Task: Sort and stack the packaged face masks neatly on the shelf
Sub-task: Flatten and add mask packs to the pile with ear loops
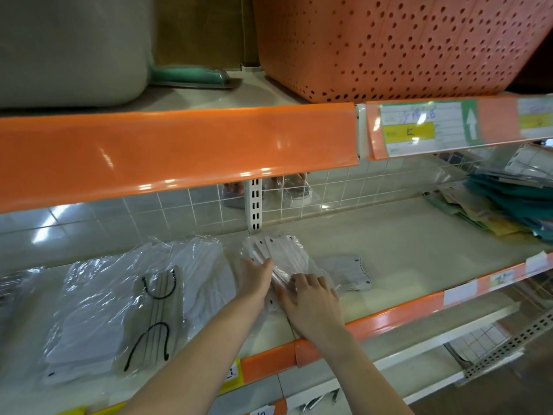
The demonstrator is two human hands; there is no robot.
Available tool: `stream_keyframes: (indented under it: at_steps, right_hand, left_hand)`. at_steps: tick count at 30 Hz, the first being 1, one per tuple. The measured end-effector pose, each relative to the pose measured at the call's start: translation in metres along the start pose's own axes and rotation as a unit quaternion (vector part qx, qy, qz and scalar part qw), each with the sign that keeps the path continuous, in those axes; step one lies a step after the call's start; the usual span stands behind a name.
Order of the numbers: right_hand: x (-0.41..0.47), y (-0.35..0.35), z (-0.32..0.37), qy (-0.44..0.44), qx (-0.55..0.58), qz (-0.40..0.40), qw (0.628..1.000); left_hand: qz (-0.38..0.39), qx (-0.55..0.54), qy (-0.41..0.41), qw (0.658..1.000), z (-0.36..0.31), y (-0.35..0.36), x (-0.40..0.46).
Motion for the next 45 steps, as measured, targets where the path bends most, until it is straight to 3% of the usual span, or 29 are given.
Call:
stream_keyframes:
  at_steps: [6, 11, 15, 19, 23, 34, 37, 40, 45]
  right_hand:
    - [-0.011, 0.003, 0.005, -0.044, 0.053, -0.007, 0.998]
    - [-0.021, 0.006, 0.012, -0.094, 0.194, 0.016, 0.976]
    - [-0.012, -0.003, 0.002, -0.064, 0.28, -0.005, 0.958]
    - [0.003, -0.009, -0.02, -0.008, 0.192, -0.068, 0.979]
    - [0.003, 0.005, -0.025, 0.028, 0.079, 0.02, 0.996]
    - [-0.003, 0.01, -0.002, -0.045, -0.008, 0.08, 0.996]
    - [-0.004, 0.013, 0.011, -0.06, 0.045, 0.078, 0.994]
    - [0.0, 0.005, 0.023, -0.052, 0.161, -0.017, 0.985]
    - [0.008, 0.0, 0.038, -0.012, 0.368, -0.049, 0.928]
  left_hand:
    - [0.002, -0.037, 0.009, 0.999, 0.005, 0.0, -0.004]
    - [0.013, 0.002, 0.027, 1.0, 0.005, -0.007, -0.011]
    - [0.022, -0.002, 0.068, 0.997, -0.005, -0.018, -0.019]
    - [0.011, -0.004, 0.098, 0.995, -0.009, -0.028, -0.023]
    - [-0.019, -0.027, 0.124, 0.992, -0.012, -0.045, -0.024]
    - [-0.029, -0.001, 0.151, 0.988, -0.011, -0.078, -0.026]
    - [-0.029, -0.025, 0.146, 0.989, -0.017, -0.09, -0.031]
    - [-0.034, -0.049, 0.178, 0.982, -0.035, -0.108, -0.042]
    - [-0.075, -0.029, 0.287, 0.954, -0.066, -0.148, -0.058]
Point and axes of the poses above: each hand's wrist, its own x-axis towards the middle knuckle, its own y-axis out of the palm, z = x × y, the point moved 6 cm from there along x, towards the middle knuckle, and after that the axes turned 1 degree about -y, right-handed, at the moved point
